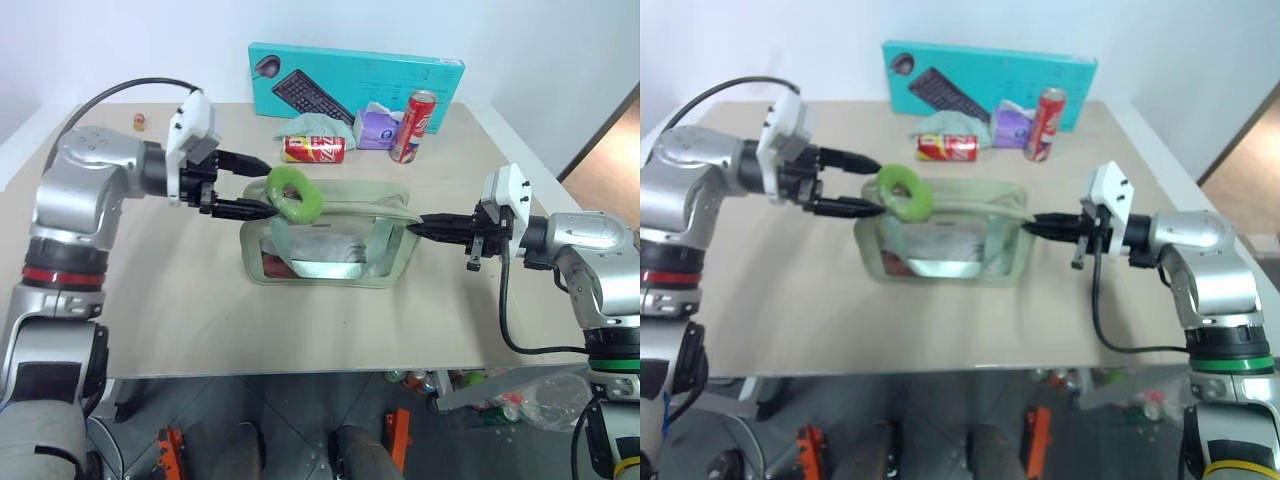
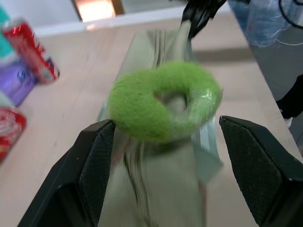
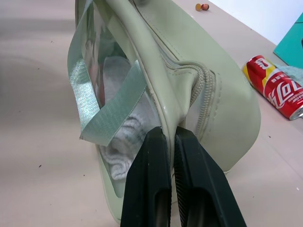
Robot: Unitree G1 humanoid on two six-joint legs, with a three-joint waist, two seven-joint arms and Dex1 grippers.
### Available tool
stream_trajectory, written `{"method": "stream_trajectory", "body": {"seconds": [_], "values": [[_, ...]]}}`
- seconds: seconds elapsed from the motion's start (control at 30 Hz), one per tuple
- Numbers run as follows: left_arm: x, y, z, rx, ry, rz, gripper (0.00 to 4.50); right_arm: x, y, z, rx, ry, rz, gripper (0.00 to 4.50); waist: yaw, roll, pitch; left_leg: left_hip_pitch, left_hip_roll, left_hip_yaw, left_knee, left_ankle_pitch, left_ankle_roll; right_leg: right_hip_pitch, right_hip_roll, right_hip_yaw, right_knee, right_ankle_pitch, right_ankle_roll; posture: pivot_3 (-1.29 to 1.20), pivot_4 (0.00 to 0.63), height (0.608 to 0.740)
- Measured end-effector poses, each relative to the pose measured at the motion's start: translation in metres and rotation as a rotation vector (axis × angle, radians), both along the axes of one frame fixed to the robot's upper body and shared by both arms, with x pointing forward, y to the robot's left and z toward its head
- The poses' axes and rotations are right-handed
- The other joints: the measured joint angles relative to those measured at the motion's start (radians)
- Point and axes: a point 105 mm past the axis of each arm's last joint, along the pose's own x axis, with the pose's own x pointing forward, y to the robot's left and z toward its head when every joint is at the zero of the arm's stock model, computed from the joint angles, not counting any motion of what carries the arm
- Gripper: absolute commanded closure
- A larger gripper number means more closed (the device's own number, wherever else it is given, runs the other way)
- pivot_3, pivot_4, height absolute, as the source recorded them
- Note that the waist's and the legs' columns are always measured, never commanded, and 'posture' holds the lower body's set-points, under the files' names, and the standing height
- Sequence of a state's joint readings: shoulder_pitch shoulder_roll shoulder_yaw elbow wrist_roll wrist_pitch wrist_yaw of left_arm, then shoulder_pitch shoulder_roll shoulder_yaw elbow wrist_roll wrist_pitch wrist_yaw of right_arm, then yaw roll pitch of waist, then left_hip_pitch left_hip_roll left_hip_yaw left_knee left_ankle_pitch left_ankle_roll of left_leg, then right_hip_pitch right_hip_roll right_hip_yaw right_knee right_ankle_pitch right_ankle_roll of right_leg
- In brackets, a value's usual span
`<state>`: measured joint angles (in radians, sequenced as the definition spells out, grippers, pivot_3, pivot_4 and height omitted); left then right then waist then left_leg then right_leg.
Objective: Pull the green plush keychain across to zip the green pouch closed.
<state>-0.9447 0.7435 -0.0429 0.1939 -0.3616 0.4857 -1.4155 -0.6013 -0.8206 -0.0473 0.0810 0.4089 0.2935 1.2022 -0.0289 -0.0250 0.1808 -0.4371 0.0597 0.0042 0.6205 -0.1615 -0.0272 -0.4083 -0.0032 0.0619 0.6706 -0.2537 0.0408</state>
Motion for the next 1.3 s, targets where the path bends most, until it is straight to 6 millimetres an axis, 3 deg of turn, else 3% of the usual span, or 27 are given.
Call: {"method": "stream_trajectory", "body": {"seconds": [0.3,0.43,0.57,0.73,1.13,1.3], "values": [[-0.014,0.010,-0.015,0.007,0.050,0.056,0.86,0.004,0.004,0.001,0.005,-0.002,0.024,4.50,-0.005,0.000,0.000,0.001,0.000,0.000,0.001,0.000,0.000,0.000,0.000,0.000,0.002,0.000,-0.001,0.00,0.150,0.740],[-0.016,0.018,-0.011,-0.053,0.034,0.120,0.86,0.004,0.005,0.001,-0.001,-0.002,0.032,4.50,-0.007,0.000,0.000,0.002,0.000,0.001,0.000,0.000,0.000,0.000,0.000,0.001,0.004,-0.001,-0.001,0.00,0.150,0.740],[-0.016,0.029,-0.023,-0.141,0.038,0.223,0.86,0.005,0.005,0.000,0.001,0.001,0.034,4.50,-0.009,0.000,0.000,0.004,0.000,0.001,0.000,0.000,0.000,0.001,0.000,0.001,0.005,-0.002,-0.002,0.00,0.150,0.740],[-0.017,0.019,-0.040,-0.266,0.071,0.279,0.86,0.005,0.005,-0.001,0.002,0.003,0.033,4.50,-0.008,0.000,0.000,0.005,0.000,0.001,0.001,0.000,0.000,0.001,0.000,0.002,0.006,-0.001,-0.002,0.00,0.150,0.740],[-0.016,0.021,-0.058,-0.320,0.080,0.395,0.86,0.005,0.005,-0.001,0.003,0.005,0.035,4.50,-0.009,0.000,0.000,0.006,0.000,0.004,0.001,0.000,0.000,0.001,0.000,0.004,0.007,-0.002,-0.002,0.00,0.150,0.740],[-0.016,0.020,-0.058,-0.345,0.055,0.402,2.31,0.005,0.005,-0.001,0.004,0.008,0.034,4.50,-0.009,0.000,0.000,0.006,0.000,0.005,0.000,0.000,0.000,0.001,0.000,0.004,0.007,-0.002,-0.002,0.00,0.150,0.740]]}}
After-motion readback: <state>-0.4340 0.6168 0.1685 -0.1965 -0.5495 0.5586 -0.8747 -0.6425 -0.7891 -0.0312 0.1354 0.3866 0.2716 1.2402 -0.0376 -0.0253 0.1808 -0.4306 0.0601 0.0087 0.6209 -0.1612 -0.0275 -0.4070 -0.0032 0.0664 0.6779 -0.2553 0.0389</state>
